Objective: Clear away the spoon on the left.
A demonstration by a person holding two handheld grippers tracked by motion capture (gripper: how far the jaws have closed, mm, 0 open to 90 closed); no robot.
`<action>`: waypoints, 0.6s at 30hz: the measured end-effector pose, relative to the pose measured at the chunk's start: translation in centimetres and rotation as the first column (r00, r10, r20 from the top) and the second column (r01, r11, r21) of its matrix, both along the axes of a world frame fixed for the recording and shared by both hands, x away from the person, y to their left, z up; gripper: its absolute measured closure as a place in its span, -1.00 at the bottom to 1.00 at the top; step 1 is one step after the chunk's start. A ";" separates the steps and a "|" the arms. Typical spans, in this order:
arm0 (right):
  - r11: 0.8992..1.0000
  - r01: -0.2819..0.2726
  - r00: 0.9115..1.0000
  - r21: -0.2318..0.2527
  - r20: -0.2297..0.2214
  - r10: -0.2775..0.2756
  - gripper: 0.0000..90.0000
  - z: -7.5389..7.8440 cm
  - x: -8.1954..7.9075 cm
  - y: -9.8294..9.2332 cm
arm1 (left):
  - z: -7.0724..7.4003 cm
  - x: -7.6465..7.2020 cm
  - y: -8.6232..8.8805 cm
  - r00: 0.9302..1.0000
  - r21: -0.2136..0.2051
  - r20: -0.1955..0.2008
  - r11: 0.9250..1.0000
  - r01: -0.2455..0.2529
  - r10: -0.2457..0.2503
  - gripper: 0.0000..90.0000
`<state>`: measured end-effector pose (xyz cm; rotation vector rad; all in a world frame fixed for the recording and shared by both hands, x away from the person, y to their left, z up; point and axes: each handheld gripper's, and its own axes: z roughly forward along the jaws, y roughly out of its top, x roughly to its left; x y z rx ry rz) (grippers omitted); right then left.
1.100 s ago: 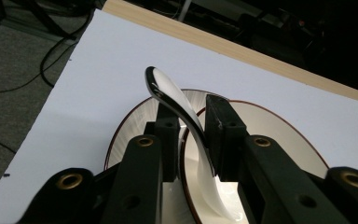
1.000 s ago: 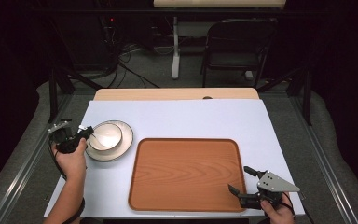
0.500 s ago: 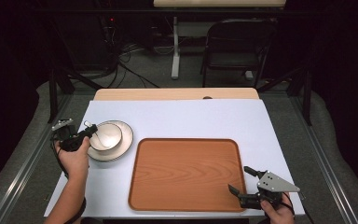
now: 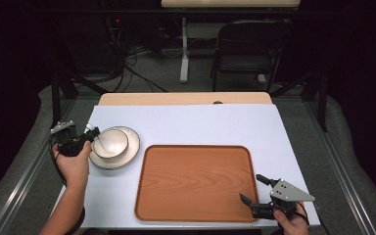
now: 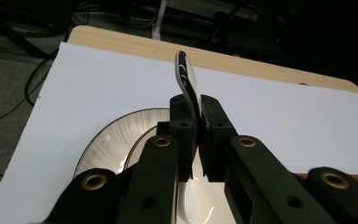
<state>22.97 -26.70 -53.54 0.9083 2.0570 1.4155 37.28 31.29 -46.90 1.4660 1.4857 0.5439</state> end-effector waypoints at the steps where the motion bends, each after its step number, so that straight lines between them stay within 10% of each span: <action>1: 1.000 0.000 1.000 -0.001 0.000 0.000 -0.68 0.0 0.0 0.0 | 0.3 -0.1 0.0 1.000 0.005 0.005 1.000 0.004 -0.004 0.89; 18: 1.000 -0.001 1.000 -0.002 0.001 0.001 -0.68 0.0 0.0 0.0 | 3.9 -0.8 -0.5 0.995 0.056 0.010 0.993 0.100 -0.101 0.89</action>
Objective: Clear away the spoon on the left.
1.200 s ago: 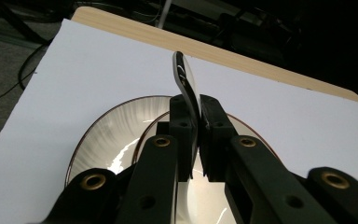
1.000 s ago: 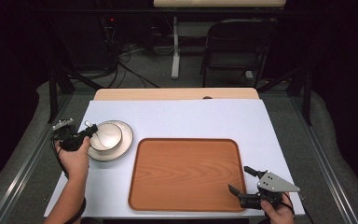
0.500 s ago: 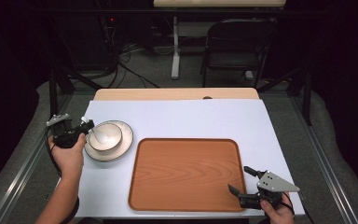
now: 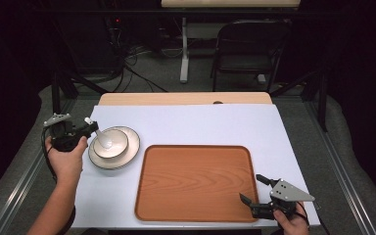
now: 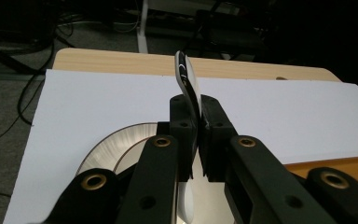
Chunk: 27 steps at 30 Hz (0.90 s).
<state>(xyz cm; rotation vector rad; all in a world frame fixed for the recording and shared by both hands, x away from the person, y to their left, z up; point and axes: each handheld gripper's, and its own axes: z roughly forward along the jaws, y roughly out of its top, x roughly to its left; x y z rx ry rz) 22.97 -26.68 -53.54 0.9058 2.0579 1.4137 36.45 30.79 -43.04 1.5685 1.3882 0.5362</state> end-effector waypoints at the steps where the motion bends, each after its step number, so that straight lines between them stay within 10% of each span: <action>1: 1.000 0.000 1.000 -0.001 0.001 0.000 -0.68 0.0 0.0 0.0 | 0.2 0.0 0.0 1.000 -0.001 -0.002 1.000 0.011 -0.011 0.89; 15: 1.000 0.001 1.000 -0.001 0.000 -0.001 -0.68 0.0 0.0 0.0 | 1.8 -1.2 -1.7 0.987 0.049 -0.038 0.986 0.157 -0.155 0.89; 27: 1.000 0.001 1.000 -0.001 0.000 -0.001 -0.68 0.0 0.0 0.0 | 2.2 -2.3 -4.2 0.958 0.056 -0.063 0.958 0.282 -0.279 0.89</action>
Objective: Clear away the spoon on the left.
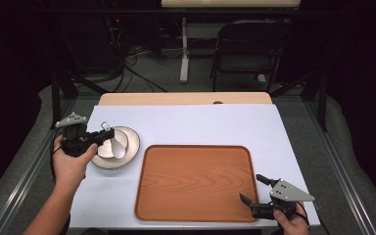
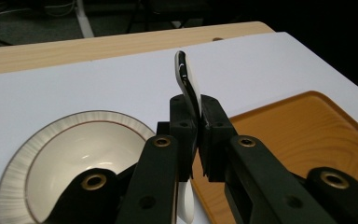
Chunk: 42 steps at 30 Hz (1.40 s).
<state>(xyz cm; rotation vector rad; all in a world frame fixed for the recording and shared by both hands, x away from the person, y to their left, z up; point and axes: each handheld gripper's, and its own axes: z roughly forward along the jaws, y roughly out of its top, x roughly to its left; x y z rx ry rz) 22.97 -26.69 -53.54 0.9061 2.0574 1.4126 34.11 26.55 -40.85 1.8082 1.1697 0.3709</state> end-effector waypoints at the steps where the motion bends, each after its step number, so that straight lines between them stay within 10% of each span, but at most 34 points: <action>1: 1.000 0.000 1.000 0.000 0.000 0.000 -0.68 0.0 0.0 0.0 | -0.1 -0.1 -0.2 1.000 0.004 -0.001 1.000 0.012 -0.012 0.89; 28: 1.000 0.000 1.000 -0.001 0.003 0.000 -0.68 0.0 0.0 0.0 | -3.2 -2.3 -4.8 0.978 0.032 -0.100 0.982 0.189 -0.185 0.89; 42: 1.000 0.000 1.000 0.000 0.003 0.000 -0.68 0.0 0.0 0.0 | -6.2 -3.1 -6.9 0.946 0.032 -0.198 0.963 0.267 -0.256 0.89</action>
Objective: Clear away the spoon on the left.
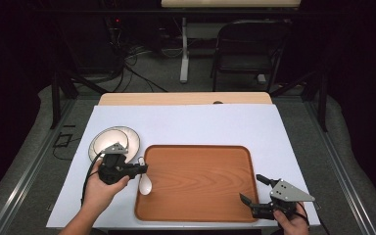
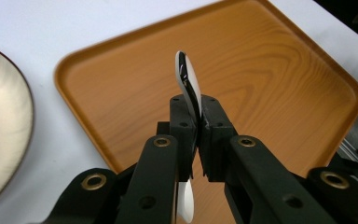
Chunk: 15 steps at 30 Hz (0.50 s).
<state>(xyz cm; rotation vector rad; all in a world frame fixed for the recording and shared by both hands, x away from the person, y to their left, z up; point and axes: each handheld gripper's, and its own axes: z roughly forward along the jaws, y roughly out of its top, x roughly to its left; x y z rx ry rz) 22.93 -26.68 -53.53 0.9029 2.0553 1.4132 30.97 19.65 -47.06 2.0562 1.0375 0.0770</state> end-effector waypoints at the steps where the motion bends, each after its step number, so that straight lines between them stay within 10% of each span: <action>1: 1.000 0.000 1.000 0.000 0.000 0.000 -0.68 0.0 0.0 0.0 | -0.2 0.0 -0.2 1.000 0.003 -0.009 1.000 0.006 -0.006 0.89; 15: 1.000 -0.001 1.000 0.000 -0.005 0.001 -0.68 0.0 0.0 0.0 | -1.5 0.3 -0.8 0.995 0.002 -0.098 0.999 0.033 -0.033 0.89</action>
